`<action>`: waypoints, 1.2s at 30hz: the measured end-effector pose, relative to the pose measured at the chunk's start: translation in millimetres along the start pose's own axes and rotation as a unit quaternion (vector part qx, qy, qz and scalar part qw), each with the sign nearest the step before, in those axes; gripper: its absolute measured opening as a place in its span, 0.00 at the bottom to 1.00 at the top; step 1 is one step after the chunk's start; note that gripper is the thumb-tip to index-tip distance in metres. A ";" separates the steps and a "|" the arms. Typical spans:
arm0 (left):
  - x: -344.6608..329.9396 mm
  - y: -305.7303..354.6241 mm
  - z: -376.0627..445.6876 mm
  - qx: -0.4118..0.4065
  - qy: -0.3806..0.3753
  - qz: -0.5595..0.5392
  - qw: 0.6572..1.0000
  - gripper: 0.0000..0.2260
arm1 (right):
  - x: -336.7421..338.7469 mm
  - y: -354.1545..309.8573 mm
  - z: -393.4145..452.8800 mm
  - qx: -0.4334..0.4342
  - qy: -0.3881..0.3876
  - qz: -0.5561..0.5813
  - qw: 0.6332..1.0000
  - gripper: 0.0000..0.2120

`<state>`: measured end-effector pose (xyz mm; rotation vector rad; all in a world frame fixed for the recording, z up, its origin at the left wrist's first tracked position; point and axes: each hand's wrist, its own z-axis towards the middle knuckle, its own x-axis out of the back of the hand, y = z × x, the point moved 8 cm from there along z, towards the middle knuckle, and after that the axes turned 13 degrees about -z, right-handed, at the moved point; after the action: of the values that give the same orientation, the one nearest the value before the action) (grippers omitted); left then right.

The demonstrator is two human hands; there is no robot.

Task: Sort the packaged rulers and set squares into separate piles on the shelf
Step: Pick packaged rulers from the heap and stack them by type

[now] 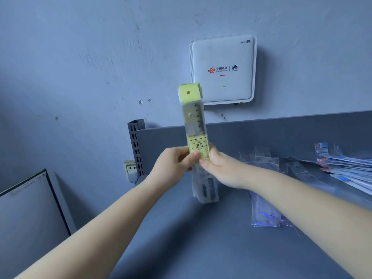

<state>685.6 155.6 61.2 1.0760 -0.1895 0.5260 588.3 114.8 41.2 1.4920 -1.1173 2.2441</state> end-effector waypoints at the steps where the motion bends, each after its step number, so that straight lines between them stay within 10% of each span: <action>1: -6.8 -3.7 -5.8 -0.006 -0.022 0.062 0.998 0.09 | -5.1 4.0 -1.9 -0.009 -0.017 -0.020 1.000 0.24; 7: -25.7 -18.7 -13.2 0.019 -0.078 0.168 0.983 0.10 | -14.8 18.0 -9.8 -0.046 -0.080 -0.079 0.993 0.26; 20: -36.3 -1.2 -15.1 0.025 -0.049 0.023 0.998 0.23 | -19.2 20.7 -12.3 -0.045 -0.016 -0.032 0.998 0.38; 31: -24.1 -9.1 -17.1 0.053 -0.030 -0.030 0.998 0.24 | -5.8 22.1 -15.3 -0.036 0.010 -0.063 0.997 0.29; 36: -12.5 -14.7 -19.7 0.159 -0.063 -0.128 0.977 0.18 | -6.1 11.6 -17.4 -0.034 -0.053 0.150 0.987 0.17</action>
<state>680.0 163.6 35.4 1.4247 -0.0756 0.2605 572.6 120.2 27.2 1.5175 -1.5261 2.3066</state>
